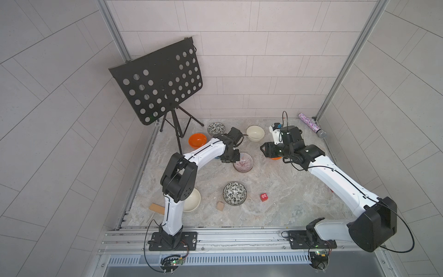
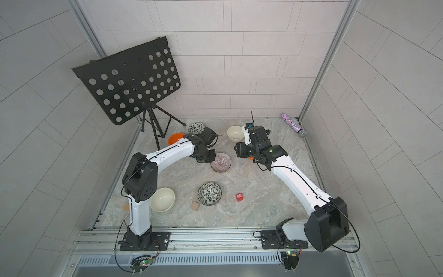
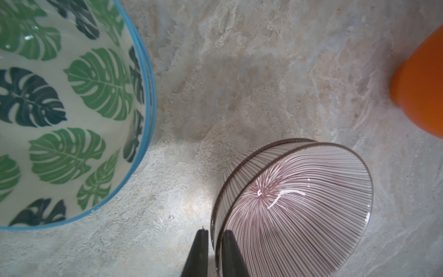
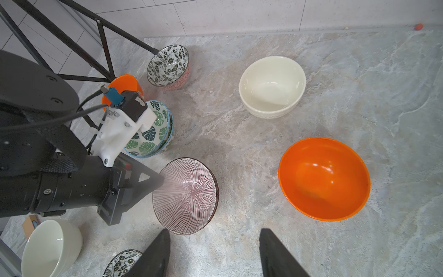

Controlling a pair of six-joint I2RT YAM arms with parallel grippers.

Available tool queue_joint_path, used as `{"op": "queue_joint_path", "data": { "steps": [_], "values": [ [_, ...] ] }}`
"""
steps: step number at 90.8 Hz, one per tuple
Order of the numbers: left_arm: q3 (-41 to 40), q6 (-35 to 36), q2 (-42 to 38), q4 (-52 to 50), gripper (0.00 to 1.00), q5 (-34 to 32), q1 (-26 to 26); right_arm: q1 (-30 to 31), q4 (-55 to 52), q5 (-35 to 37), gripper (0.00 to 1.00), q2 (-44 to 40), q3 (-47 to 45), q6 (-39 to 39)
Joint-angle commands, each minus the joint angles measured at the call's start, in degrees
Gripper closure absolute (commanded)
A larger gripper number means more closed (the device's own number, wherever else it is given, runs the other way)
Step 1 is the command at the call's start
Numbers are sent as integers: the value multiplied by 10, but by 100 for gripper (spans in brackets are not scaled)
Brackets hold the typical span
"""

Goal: Stack the bowls
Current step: Place the bowl on the bowl, then move the bowl to the center of the board.

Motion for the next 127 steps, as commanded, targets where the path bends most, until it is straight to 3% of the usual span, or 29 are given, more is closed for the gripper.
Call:
{"op": "queue_joint_path", "data": {
  "steps": [1, 30, 51, 63, 74, 98, 127],
  "values": [
    [2, 4, 17, -5, 84, 3, 5, 0, -2, -1, 38, -7, 10, -5],
    [-4, 0, 13, 2, 85, 2, 7, 0, 0, -1, 38, -6, 3, -4],
    [-9, 2, -4, -8, 52, -2, 10, -1, 5, -3, 38, -4, -1, -3],
    [-28, 0, -5, 1, 44, 4, 10, 0, 11, -6, 38, -3, -6, 1],
    [-41, -8, 0, 13, 45, 18, 7, -1, 12, -8, 38, -2, -6, 2],
    [-57, -34, 5, 34, 56, 16, -6, -1, 11, -8, 38, -3, -11, 2],
    [-90, -108, -7, 83, 77, -7, -7, 0, 11, -9, 38, -4, -19, -2]
  ]
}}
